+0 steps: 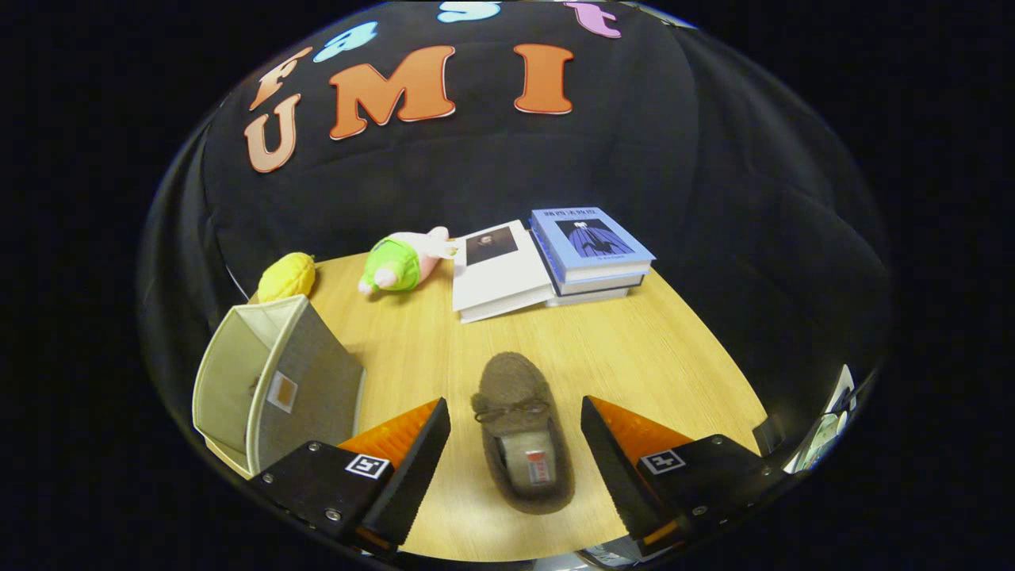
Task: Open the storage box then place both shoes into the box .Put the left shoe in first, then the right shoe, with the right side of both shoes facing outward in a uniform manner.
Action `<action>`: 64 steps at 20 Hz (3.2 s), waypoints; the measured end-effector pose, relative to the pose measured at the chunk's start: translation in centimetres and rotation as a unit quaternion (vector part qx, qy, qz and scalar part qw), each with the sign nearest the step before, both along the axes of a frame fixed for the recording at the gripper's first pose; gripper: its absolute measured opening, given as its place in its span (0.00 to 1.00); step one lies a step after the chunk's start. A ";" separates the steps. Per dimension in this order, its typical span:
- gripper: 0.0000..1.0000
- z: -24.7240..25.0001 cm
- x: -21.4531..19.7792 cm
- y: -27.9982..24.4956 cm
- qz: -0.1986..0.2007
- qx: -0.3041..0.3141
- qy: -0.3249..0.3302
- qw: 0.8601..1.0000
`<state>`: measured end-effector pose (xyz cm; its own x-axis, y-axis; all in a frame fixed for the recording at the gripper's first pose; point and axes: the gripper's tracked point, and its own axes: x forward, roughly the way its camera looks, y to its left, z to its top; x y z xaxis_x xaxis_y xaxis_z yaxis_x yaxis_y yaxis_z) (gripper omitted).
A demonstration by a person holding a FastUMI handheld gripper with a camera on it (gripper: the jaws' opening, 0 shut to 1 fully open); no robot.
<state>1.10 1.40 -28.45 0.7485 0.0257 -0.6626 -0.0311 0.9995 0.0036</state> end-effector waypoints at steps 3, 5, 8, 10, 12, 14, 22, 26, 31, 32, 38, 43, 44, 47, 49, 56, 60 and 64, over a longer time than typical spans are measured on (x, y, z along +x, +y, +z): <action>0.99 -2.3 -0.6 -1.4 0.002 0.004 0.014 1.000; 0.98 -4.0 -1.1 -2.6 -0.001 -0.004 0.029 1.000; 0.94 -6.0 -1.0 -3.2 -0.003 -0.007 0.047 0.999; 0.90 -7.2 -1.0 -3.3 -0.009 0.003 0.059 0.998; 0.86 -8.2 -1.4 -3.7 -0.010 0.010 0.070 0.997; 0.82 -9.1 -1.0 -3.4 -0.005 0.019 0.077 0.997; 0.36 -11.0 -0.2 -2.7 -0.002 0.052 0.111 0.992; 0.01 -10.5 0.0 -2.9 -0.029 0.049 0.105 0.993; 0.00 -6.9 0.2 -1.4 -0.046 0.074 0.082 0.993; 0.00 -5.9 0.5 -1.0 -0.048 0.078 0.074 0.993; 0.00 0.5 1.1 2.7 -0.068 0.118 0.039 0.990; 0.00 4.5 0.1 7.5 -0.067 0.139 0.021 0.988; 0.00 5.2 -0.3 8.8 -0.063 0.142 0.019 0.988; 0.00 6.4 -1.3 13.1 -0.046 0.166 0.026 0.985; 0.00 6.8 -2.0 15.8 -0.034 0.173 0.032 0.984; 0.00 6.1 -4.3 24.6 0.006 0.176 0.058 0.983; 0.00 3.9 -4.5 25.9 0.002 0.141 0.073 0.987; 0.02 1.8 -4.9 26.0 -0.012 0.118 0.094 0.988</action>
<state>-3.78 27.45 -26.62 0.6142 0.1797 -0.7684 0.0161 0.9707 0.2398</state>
